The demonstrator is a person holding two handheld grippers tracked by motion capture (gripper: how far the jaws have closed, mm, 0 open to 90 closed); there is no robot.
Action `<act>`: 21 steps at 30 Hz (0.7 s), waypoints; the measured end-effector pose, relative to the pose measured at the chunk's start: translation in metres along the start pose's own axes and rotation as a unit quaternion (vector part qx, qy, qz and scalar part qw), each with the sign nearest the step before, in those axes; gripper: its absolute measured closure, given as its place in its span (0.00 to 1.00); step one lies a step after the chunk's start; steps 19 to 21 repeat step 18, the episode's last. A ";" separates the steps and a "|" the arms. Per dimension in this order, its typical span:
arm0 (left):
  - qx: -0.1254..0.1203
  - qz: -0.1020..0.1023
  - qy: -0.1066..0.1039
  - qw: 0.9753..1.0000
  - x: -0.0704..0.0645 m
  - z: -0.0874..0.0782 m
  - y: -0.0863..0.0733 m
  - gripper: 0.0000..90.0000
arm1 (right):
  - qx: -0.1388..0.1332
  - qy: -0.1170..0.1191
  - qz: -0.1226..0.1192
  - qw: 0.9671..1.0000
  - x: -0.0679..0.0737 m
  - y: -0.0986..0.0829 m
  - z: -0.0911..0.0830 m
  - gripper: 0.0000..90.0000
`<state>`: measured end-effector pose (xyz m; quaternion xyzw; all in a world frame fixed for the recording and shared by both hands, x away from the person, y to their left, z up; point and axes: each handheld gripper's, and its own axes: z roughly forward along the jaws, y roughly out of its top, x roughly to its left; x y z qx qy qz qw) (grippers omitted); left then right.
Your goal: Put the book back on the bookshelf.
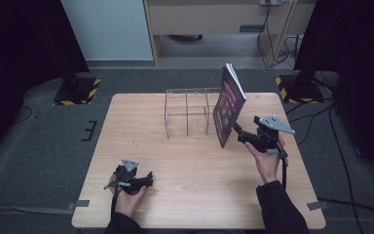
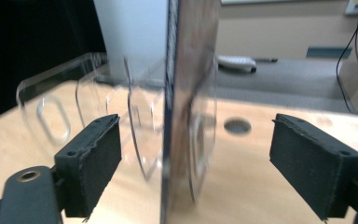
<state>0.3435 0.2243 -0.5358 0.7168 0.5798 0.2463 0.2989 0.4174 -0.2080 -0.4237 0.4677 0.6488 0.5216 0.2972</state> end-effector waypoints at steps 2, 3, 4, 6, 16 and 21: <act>0.000 0.000 0.000 1.000 0.000 0.000 0.000 0.09 | 0.016 0.003 0.001 1.000 -0.006 -0.012 -0.009 0.17; 0.000 0.000 0.000 1.000 0.000 0.000 0.000 0.09 | 0.024 0.006 0.000 1.000 -0.008 -0.018 -0.014 0.17; 0.000 0.000 0.000 1.000 0.000 0.000 0.000 0.09 | 0.042 0.004 -0.004 0.999 -0.014 -0.032 -0.021 0.16; 0.000 0.000 0.000 1.000 0.000 0.000 0.000 0.09 | 0.048 0.005 -0.006 0.999 -0.017 -0.039 -0.024 0.16; 0.000 0.000 -0.002 1.000 0.000 0.000 0.000 0.08 | 0.155 -0.029 -0.015 0.987 -0.052 -0.100 -0.048 0.13; 0.001 0.000 -0.002 1.000 0.000 0.001 0.000 0.08 | 0.161 -0.031 -0.010 0.986 -0.055 -0.103 -0.051 0.13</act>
